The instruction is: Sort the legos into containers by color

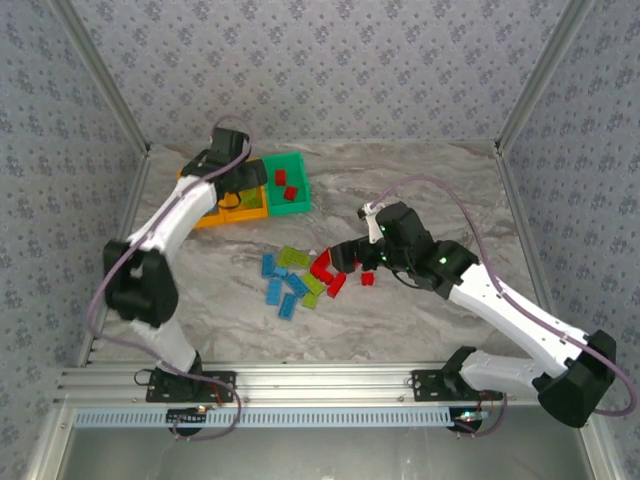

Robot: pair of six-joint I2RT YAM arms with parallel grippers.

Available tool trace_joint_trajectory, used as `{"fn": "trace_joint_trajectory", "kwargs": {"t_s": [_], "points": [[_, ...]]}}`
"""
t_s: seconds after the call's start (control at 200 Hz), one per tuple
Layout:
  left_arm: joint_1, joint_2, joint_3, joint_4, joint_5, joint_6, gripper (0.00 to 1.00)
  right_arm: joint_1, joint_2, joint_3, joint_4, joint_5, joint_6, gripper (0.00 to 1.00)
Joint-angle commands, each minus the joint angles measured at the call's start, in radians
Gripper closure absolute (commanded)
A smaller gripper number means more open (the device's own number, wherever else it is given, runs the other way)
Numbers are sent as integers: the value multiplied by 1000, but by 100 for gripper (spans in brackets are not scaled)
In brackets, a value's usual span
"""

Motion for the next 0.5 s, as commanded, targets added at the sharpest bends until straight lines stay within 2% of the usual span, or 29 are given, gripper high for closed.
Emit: {"fn": "trace_joint_trajectory", "kwargs": {"t_s": [0.0, 0.115, 0.195, 0.27, 0.365, 0.495], "points": [[-133, -247, -108, 61, 116, 155, 24, -24, 56, -14, -55, 106, 60, 0], [-288, -438, -209, -1, 91, 369, 24, -35, 123, -25, -43, 89, 73, 0], [-350, -567, -273, -60, 106, 473, 23, -38, 181, -33, -25, 78, 43, 3], [-373, -688, -340, -102, 147, 548, 23, -41, 240, -33, -4, 59, -15, 4], [-376, -824, -423, -156, 251, 681, 23, -43, 327, -26, 23, 35, -111, 8], [-375, -942, -559, -152, 264, 816, 18, -61, 463, 12, 34, 60, -178, 16]]}}
